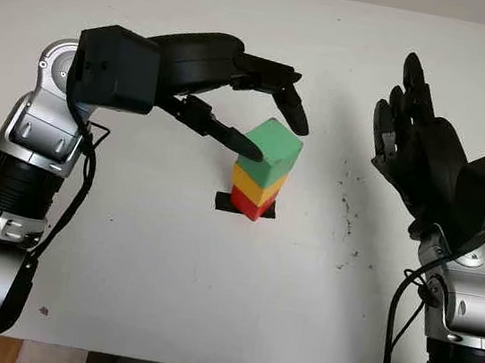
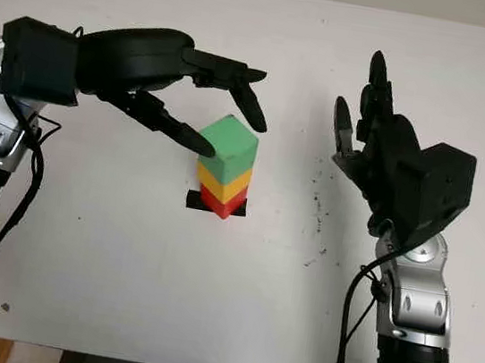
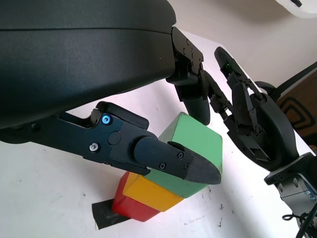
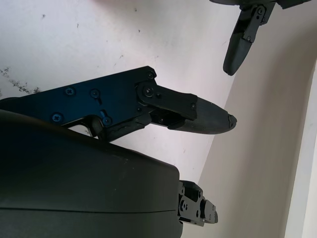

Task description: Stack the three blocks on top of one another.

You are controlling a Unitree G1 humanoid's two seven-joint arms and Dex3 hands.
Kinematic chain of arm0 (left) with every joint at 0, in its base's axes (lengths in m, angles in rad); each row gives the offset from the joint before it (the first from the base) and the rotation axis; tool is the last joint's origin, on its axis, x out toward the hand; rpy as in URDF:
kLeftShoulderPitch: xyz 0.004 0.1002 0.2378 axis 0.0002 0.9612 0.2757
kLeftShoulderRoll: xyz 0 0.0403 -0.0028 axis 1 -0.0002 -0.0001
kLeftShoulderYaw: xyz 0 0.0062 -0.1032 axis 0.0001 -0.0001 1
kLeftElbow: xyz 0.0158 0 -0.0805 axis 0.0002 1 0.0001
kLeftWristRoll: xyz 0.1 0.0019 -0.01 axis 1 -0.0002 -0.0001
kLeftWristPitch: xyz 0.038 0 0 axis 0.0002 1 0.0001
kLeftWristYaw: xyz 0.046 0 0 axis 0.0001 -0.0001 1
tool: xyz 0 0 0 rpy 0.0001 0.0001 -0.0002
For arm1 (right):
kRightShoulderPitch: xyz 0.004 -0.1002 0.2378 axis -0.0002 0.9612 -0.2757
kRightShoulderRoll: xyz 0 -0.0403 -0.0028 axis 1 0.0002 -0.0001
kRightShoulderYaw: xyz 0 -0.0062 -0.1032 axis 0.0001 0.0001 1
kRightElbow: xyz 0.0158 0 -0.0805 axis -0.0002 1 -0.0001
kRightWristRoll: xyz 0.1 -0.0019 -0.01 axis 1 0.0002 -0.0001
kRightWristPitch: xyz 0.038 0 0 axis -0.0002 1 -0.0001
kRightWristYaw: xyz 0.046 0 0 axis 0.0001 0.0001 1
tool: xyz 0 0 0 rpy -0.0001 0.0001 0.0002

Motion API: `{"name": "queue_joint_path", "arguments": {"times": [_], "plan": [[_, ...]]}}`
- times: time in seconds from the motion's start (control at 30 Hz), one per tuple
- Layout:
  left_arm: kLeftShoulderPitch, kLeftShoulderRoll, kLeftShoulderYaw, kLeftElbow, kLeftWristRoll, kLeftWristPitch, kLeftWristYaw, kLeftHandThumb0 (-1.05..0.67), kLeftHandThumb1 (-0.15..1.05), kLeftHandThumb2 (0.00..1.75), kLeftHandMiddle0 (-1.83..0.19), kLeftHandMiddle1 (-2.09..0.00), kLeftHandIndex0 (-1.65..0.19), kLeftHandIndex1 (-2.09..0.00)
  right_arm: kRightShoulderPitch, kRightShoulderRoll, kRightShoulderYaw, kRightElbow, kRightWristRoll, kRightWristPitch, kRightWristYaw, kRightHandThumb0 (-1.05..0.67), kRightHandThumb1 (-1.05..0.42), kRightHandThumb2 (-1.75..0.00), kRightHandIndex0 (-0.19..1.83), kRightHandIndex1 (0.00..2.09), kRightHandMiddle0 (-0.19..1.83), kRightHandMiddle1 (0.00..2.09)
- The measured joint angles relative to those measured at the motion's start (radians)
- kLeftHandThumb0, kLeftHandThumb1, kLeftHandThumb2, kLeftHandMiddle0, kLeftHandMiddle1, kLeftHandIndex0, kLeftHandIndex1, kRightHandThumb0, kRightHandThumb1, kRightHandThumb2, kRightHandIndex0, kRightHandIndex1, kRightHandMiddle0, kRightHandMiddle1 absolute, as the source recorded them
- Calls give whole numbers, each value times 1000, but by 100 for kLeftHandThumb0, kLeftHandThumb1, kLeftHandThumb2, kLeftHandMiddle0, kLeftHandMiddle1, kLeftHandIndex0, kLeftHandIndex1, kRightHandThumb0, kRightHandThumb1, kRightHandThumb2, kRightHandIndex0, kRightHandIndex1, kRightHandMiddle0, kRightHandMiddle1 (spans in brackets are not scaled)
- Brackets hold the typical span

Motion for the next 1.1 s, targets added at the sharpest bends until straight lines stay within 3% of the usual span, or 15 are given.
{"name": "queue_joint_path", "arguments": {"times": [0.1, 0.23, 0.3, 0.4, 0.5, 0.73, 0.9, 1.1], "plan": [[5, 0, 0, -1, -9, -2, -6, -75, 103, 5, 5, -4, -14, -29, 0, 0, 2, -2, -5, 15, 0, -63, -105, -58, -19, 2, -18, 5], [6, 0, 0, -3, -27, -6, -15, -84, 104, 7, 12, -3, 1, -12, 0, 0, 2, -4, -9, 28, 0, -64, -105, -57, -19, 2, -17, 5], [6, 0, 5, -7, -45, 3, -17, -89, 105, 27, 18, -1, 15, -3, 0, 0, 2, -5, -11, 31, -1, -63, -105, -57, -19, 2, -18, 5], [8, 0, 29, -12, -69, 14, -2, -88, 105, 51, 19, 0, 19, 0, 0, 0, 2, -7, -12, 31, -1, -62, -105, -58, -19, 2, -18, 5], [18, -19, 94, -4, -98, -19, 96, -84, 105, 63, 19, 0, 19, 0, 0, 3, 2, -8, -7, 30, 0, -61, -105, -61, -19, 2, -18, 5], [39, -145, 247, 74, -205, -50, 345, -85, 105, 58, 19, 0, 19, 0, -1, 26, 8, -8, -1, -22, -8, -64, -105, -63, -17, 2, -17, 4], [132, -208, 310, 96, -270, -84, 421, -82, 105, 65, 19, 0, 19, 0, -1, 55, 11, -3, 13, -59, -22, -65, -105, -64, -19, 2, -19, 3], [292, -231, 330, 146, -235, -158, 512, -80, 105, 66, 19, 0, 19, 0, -7, 104, 0, 16, 49, -84, -43, -65, -105, -63, -19, 0, -19, 0]]}}
